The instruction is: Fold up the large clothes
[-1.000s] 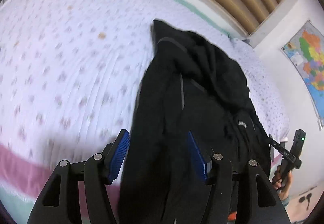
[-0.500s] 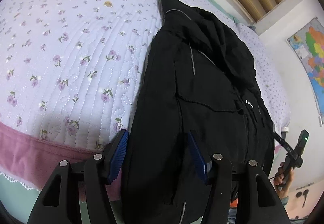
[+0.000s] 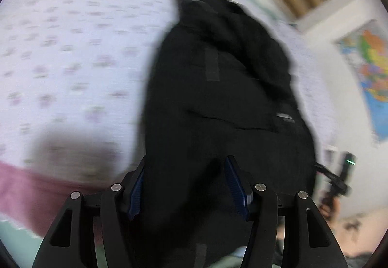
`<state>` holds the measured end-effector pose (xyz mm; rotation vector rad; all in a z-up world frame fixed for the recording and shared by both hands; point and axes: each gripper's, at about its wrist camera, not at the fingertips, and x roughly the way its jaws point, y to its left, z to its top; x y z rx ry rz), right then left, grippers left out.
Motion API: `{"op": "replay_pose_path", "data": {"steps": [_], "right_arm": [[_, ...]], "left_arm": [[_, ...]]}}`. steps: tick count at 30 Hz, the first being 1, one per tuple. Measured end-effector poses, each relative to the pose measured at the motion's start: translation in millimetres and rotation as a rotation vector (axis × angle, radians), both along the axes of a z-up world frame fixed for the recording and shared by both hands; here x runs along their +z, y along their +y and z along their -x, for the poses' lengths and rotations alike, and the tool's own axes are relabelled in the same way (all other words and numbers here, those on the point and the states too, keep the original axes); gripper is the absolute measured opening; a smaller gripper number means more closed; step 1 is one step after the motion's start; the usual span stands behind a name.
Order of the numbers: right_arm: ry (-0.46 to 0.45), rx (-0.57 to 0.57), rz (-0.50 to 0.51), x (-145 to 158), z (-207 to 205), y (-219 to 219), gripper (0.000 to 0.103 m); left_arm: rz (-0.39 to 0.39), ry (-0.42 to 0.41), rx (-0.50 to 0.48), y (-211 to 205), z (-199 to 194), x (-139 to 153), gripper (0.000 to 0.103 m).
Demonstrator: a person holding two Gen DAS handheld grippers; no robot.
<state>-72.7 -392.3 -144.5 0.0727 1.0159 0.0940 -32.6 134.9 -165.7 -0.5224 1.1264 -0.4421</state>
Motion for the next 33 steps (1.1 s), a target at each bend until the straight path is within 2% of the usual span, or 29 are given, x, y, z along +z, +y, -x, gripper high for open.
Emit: {"op": "replay_pose_path", "data": {"steps": [1, 3, 6, 7, 8, 9, 12, 17, 20, 23, 25, 26, 27, 30, 33], "right_arm": [[-0.006, 0.016, -0.02, 4.6, 0.1, 2.1, 0.05], [-0.04, 0.078, -0.119, 21.4, 1.2, 8.8, 0.05], [-0.058, 0.121, -0.186, 28.1, -4.6, 21.7, 0.05], [-0.053, 0.123, -0.18, 25.1, -8.3, 25.3, 0.05], [-0.045, 0.12, -0.172, 21.0, -10.8, 27.6, 0.05], [-0.022, 0.108, -0.166, 12.3, -14.8, 30.5, 0.05], [-0.007, 0.086, -0.144, 3.1, -12.0, 33.1, 0.05], [0.02, 0.057, -0.108, 8.3, 7.1, 21.3, 0.052], [0.062, 0.028, -0.062, 5.8, 21.0, 13.0, 0.052], [0.087, 0.012, -0.061, 2.4, 40.7, 6.2, 0.052], [0.107, -0.002, -0.056, -2.8, 54.2, 4.5, 0.052], [0.115, -0.004, -0.052, -5.6, 60.5, 4.2, 0.052], [0.121, -0.004, -0.045, -9.4, 66.7, 3.7, 0.052], [0.144, -0.016, -0.045, -20.5, 79.7, -0.3, 0.052], [0.149, -0.022, -0.085, -33.5, 83.4, -11.0, 0.052]], "left_arm": [[0.117, -0.027, -0.049, -4.1, -0.3, 8.5, 0.06], [0.254, -0.079, -0.106, -7.7, -2.7, 21.8, 0.06], [0.393, -0.091, -0.14, -10.6, -15.9, 14.8, 0.06], [0.445, -0.055, -0.128, -11.9, -22.2, 0.5, 0.06], [0.458, -0.023, -0.112, -13.1, -24.4, -9.7, 0.06], [0.456, 0.001, -0.101, -15.5, -24.2, -17.9, 0.06], [0.391, -0.017, -0.08, -15.5, -5.8, -21.6, 0.06], [0.278, -0.022, -0.089, -9.4, 39.2, -11.4, 0.06], [0.222, 0.006, -0.107, -14.4, 65.3, -15.9, 0.06], [0.188, 0.012, -0.108, -16.0, 81.3, -21.4, 0.06], [0.191, -0.006, -0.098, -14.1, 89.8, -23.1, 0.048], [0.191, -0.015, -0.089, -13.5, 91.6, -22.7, 0.034], [0.189, -0.024, -0.075, -11.4, 93.1, -22.5, 0.026], [0.197, -0.042, -0.044, -9.4, 92.3, -20.4, 0.014], [0.198, -0.06, -0.03, -8.1, 95.4, -17.1, 0.014]]}}
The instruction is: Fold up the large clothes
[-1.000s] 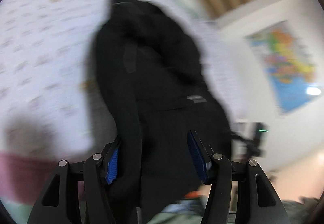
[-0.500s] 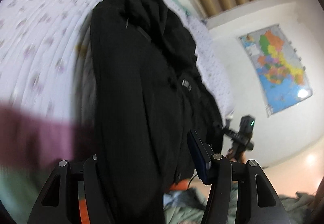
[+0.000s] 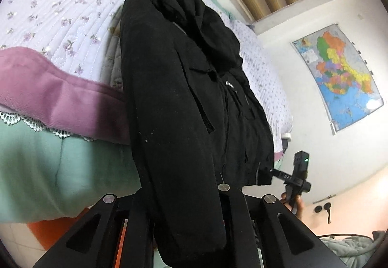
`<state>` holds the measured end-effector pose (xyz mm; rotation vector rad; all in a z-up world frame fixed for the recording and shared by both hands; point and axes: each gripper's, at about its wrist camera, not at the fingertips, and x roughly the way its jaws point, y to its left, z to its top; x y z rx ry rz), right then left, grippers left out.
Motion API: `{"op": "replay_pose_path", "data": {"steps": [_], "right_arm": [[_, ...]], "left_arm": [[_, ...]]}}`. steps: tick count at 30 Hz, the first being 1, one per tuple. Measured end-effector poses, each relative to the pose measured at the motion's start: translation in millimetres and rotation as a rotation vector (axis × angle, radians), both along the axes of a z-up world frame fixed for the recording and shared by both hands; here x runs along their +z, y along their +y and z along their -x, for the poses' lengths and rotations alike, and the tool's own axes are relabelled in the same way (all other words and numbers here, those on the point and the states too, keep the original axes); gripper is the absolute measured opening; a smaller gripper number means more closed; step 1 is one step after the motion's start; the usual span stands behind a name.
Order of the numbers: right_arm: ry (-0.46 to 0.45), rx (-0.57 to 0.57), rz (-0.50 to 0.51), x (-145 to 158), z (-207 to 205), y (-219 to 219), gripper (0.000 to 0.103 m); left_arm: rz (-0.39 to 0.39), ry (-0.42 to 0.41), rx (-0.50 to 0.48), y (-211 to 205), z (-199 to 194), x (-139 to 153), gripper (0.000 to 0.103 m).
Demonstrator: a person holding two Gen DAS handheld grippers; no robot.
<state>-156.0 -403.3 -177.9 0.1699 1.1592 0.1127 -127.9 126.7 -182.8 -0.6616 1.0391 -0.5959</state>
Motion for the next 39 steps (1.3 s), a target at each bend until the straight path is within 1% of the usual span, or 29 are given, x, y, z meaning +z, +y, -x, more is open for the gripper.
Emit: {"op": "replay_pose_path", "data": {"steps": [2, 3, 4, 5, 6, 9, 10, 12, 13, 16, 19, 21, 23, 24, 28, 29, 31, 32, 33, 35, 39], "right_arm": [[0.02, -0.004, -0.031, -9.6, -3.4, -4.6, 0.046], [0.029, -0.001, -0.046, -13.1, -2.0, -7.5, 0.035], [0.032, 0.003, -0.056, -12.0, -1.5, -8.4, 0.027], [0.027, 0.01, -0.064, -7.7, 0.1, -8.5, 0.025], [0.01, 0.022, -0.074, 3.3, 4.2, -8.6, 0.021], [-0.064, 0.044, -0.083, 37.3, 13.6, -7.3, 0.019], [-0.095, 0.044, -0.092, 50.2, 14.7, -7.9, 0.019], [-0.157, 0.039, -0.111, 75.4, 9.4, -9.1, 0.019], [-0.174, 0.039, -0.113, 81.7, 5.3, -7.1, 0.019], [-0.258, 0.048, -0.147, 109.4, -15.2, -5.4, 0.019], [-0.354, 0.005, -0.184, 134.5, -41.8, -5.2, 0.019], [-0.402, -0.014, -0.156, 145.6, -62.9, -0.7, 0.019], [-0.418, -0.019, -0.162, 151.9, -87.6, 1.2, 0.019], [-0.417, -0.024, -0.173, 154.6, -100.3, 0.8, 0.019], [-0.418, -0.041, -0.187, 157.3, -127.1, 1.4, 0.018], [-0.402, -0.041, -0.199, 154.9, -134.7, 2.6, 0.018], [-0.339, -0.033, -0.259, 148.5, -144.7, -3.8, 0.018], [-0.301, -0.028, -0.264, 140.5, -145.1, -3.6, 0.018], [-0.279, -0.028, -0.242, 133.6, -144.1, -2.0, 0.019], [-0.252, -0.027, -0.21, 121.4, -132.6, -1.1, 0.02], [-0.167, -0.087, -0.264, 80.3, -104.5, -8.9, 0.027]], "left_arm": [[0.003, -0.006, 0.019, 0.2, 2.4, 4.2, 0.012], [0.008, -0.014, 0.033, 3.0, 3.6, 7.9, 0.012], [0.016, -0.023, 0.046, 7.0, 4.8, 13.0, 0.011], [0.023, -0.032, 0.056, 6.9, 3.6, 17.9, 0.011], [0.033, -0.042, 0.066, 10.3, 2.2, 23.7, 0.011], [0.069, -0.09, 0.082, 21.7, -3.2, 47.0, 0.011], [0.075, -0.117, 0.081, 23.2, -7.6, 58.0, 0.011], [0.087, -0.153, 0.081, 23.9, -16.6, 74.3, 0.011], [0.092, -0.171, 0.083, 23.3, -23.1, 82.9, 0.011], [0.105, -0.227, 0.094, 23.0, -43.2, 105.1, 0.011], [0.111, -0.257, 0.115, 22.8, -63.0, 121.7, 0.011], [0.124, -0.267, 0.127, 21.5, -81.0, 130.8, 0.011], [0.121, -0.275, 0.138, 20.5, -100.5, 138.9, 0.011], [0.122, -0.28, 0.142, 19.3, -111.1, 142.9, 0.011], [0.117, -0.289, 0.144, 14.0, -145.2, 150.3, 0.011], [0.121, -0.288, 0.143, 12.1, -148.7, 149.7, 0.011], [0.135, -0.291, 0.129, 9.2, -152.0, 145.7, 0.011], [0.139, -0.292, 0.123, 8.2, -150.5, 142.8, 0.011], [0.142, -0.294, 0.114, 7.0, -148.5, 140.0, 0.011], [0.142, -0.293, 0.102, 4.1, -141.9, 134.0, 0.011], [0.134, -0.276, 0.089, -3.1, -130.3, 123.5, 0.011]]}}
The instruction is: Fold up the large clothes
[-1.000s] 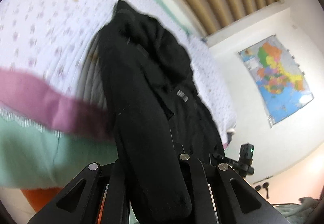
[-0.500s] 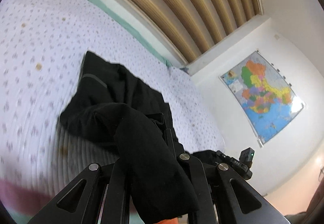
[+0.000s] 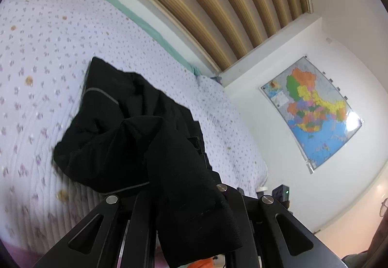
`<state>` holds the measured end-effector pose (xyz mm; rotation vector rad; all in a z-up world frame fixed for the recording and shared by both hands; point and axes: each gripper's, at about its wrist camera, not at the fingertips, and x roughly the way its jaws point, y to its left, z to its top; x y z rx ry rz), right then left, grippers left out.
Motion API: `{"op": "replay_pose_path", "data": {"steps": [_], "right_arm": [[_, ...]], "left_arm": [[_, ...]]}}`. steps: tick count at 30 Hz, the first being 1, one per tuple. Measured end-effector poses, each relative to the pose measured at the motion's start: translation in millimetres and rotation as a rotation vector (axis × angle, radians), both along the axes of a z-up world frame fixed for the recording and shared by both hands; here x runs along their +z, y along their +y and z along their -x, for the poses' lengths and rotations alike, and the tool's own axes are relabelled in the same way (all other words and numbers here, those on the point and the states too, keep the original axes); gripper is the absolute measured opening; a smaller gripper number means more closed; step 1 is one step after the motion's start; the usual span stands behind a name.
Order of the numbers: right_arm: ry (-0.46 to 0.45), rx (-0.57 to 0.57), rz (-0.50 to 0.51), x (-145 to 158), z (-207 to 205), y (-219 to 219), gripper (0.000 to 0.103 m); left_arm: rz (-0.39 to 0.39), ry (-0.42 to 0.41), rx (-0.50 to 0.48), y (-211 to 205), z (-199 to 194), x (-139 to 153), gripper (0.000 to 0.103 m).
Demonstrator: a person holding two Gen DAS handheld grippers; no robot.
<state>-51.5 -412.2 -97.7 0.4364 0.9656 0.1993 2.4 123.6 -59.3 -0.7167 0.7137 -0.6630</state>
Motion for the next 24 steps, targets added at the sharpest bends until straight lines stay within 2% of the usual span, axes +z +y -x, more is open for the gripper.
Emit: {"op": "replay_pose_path", "data": {"steps": [5, 11, 14, 17, 19, 24], "right_arm": [[0.037, -0.054, -0.026, -28.3, 34.7, -6.6, 0.037], [0.069, -0.058, -0.039, -41.8, 63.1, -10.3, 0.05], [0.075, -0.031, -0.09, -44.9, 71.9, -15.0, 0.052], [0.06, 0.004, -0.131, -45.6, 78.8, -20.1, 0.06], [0.058, 0.0, -0.159, -48.7, 80.6, -24.5, 0.071], [0.059, 0.061, -0.32, -60.9, 81.8, -26.0, 0.074]], "left_arm": [[-0.038, -0.002, -0.004, -7.4, 7.9, 0.1, 0.011], [-0.014, 0.008, -0.005, -4.4, 1.3, -2.6, 0.011], [-0.014, 0.019, 0.0, 0.2, -7.3, -2.1, 0.011], [-0.008, 0.026, 0.006, 4.2, -14.2, -1.0, 0.011], [-0.008, 0.034, 0.012, 5.8, -18.6, -1.7, 0.011], [-0.009, 0.047, 0.02, 6.3, -26.7, -3.8, 0.011]]}}
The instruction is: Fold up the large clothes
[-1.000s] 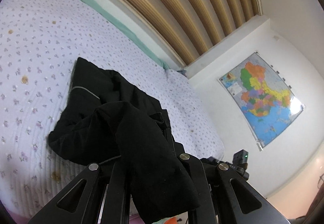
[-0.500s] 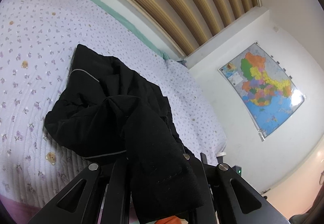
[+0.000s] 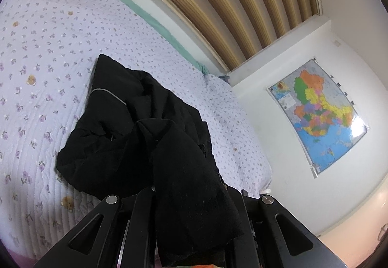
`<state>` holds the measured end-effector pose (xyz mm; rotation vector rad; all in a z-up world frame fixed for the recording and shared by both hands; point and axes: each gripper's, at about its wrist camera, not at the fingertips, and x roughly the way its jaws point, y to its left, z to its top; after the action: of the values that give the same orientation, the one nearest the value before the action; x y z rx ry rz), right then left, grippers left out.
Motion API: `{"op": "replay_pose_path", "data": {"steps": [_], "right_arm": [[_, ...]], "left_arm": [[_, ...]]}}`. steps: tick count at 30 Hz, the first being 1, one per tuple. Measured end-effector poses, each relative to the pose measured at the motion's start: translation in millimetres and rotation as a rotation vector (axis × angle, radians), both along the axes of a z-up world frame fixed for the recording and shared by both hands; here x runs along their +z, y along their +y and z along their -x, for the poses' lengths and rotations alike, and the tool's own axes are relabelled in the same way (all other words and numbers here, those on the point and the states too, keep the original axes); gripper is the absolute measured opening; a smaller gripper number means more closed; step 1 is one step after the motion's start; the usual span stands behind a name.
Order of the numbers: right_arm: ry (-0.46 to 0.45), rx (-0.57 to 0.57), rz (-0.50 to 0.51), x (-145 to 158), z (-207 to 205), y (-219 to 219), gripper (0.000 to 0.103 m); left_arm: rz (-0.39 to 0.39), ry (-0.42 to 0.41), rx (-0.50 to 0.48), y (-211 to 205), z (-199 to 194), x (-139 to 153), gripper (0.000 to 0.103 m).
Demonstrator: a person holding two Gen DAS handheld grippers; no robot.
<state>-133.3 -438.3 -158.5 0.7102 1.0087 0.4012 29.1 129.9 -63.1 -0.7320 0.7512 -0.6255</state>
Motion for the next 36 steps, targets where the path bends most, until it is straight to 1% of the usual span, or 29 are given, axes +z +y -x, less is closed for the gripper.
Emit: {"op": "replay_pose_path", "data": {"steps": [2, 3, 4, 5, 7, 8, 11, 13, 15, 16, 18, 19, 20, 22, 23, 24, 25, 28, 30, 31, 32, 34, 36], "right_arm": [[0.003, 0.068, -0.05, -5.1, -0.6, 10.8, 0.074], [0.002, 0.083, -0.043, -4.7, -0.4, 16.4, 0.072], [-0.012, 0.09, -0.005, -1.0, 1.1, 22.6, 0.054], [-0.027, 0.098, 0.039, 3.9, 2.3, 27.8, 0.045], [-0.059, 0.094, 0.081, 16.0, 5.3, 31.5, 0.027], [-0.075, 0.091, 0.083, 21.2, 8.4, 29.9, 0.024], [-0.134, 0.063, 0.109, 52.2, 9.8, 26.5, 0.023], [-0.171, 0.05, 0.102, 73.8, 0.3, 23.8, 0.023], [-0.231, 0.038, 0.082, 102.9, -12.7, 17.5, 0.023], [-0.251, 0.036, 0.073, 112.4, -18.4, 15.4, 0.023], [-0.297, 0.036, 0.053, 136.8, -43.4, 15.6, 0.023], [-0.308, 0.037, 0.055, 144.1, -52.9, 14.7, 0.023], [-0.32, 0.035, 0.06, 153.2, -71.3, 17.8, 0.023], [-0.324, 0.024, 0.045, 161.8, -100.3, 23.0, 0.023], [-0.325, 0.011, 0.034, 165.5, -116.2, 23.1, 0.023], [-0.333, -0.014, 0.035, 170.0, -138.1, 23.6, 0.023], [-0.341, -0.03, 0.048, 173.1, -149.3, 23.5, 0.023], [-0.375, -0.108, 0.127, 172.7, -200.3, 30.3, 0.023], [-0.374, -0.152, 0.227, 162.2, -235.4, 36.3, 0.023], [-0.359, -0.169, 0.246, 157.4, -249.2, 39.6, 0.023], [-0.326, -0.189, 0.255, 146.2, -268.2, 40.4, 0.023], [-0.29, -0.22, 0.284, 127.3, -295.1, 39.9, 0.023], [-0.249, -0.242, 0.316, 106.5, -319.7, 34.8, 0.023]], "left_arm": [[-0.008, 0.003, 0.006, -0.2, -2.7, 0.0, 0.011], [-0.011, 0.005, 0.008, 0.5, -4.3, -0.1, 0.011], [-0.011, 0.008, 0.009, 1.6, -5.5, -0.2, 0.011], [-0.013, 0.009, 0.009, 2.2, -5.6, -0.1, 0.011], [-0.023, 0.006, 0.009, 3.4, -3.7, 1.5, 0.011], [-0.027, 0.004, 0.012, 3.6, -1.8, 2.8, 0.011], [-0.027, -0.011, 0.02, 8.9, 4.4, 10.9, 0.011], [-0.026, -0.032, 0.041, 15.3, 8.5, 20.4, 0.011], [-0.017, -0.051, 0.064, 21.9, 10.5, 27.8, 0.011], [-0.014, -0.063, 0.077, 25.4, 10.7, 32.0, 0.011], [-0.011, -0.077, 0.105, 31.4, 6.5, 38.8, 0.011], [-0.006, -0.07, 0.123, 34.3, 0.0, 40.9, 0.011], [-0.001, -0.06, 0.134, 35.6, -6.5, 41.9, 0.011], [0.006, -0.041, 0.163, 37.0, -26.2, 43.3, 0.011], [-0.002, -0.038, 0.18, 36.9, -34.8, 44.2, 0.012], [-0.023, -0.037, 0.209, 36.1, -46.7, 44.7, 0.012], [-0.052, -0.04, 0.241, 34.2, -59.8, 44.6, 0.012], [-0.134, -0.024, 0.331, 25.1, -98.3, 37.6, 0.014], [-0.175, 0.002, 0.367, 16.2, -122.5, 29.0, 0.014], [-0.212, 0.016, 0.385, 9.0, -137.8, 22.3, 0.014], [-0.241, 0.022, 0.395, 5.1, -148.2, 17.0, 0.015], [-0.3, 0.035, 0.411, -4.3, -171.3, 2.0, 0.017], [-0.34, 0.068, 0.423, -9.7, -192.6, -16.6, 0.018]]}}
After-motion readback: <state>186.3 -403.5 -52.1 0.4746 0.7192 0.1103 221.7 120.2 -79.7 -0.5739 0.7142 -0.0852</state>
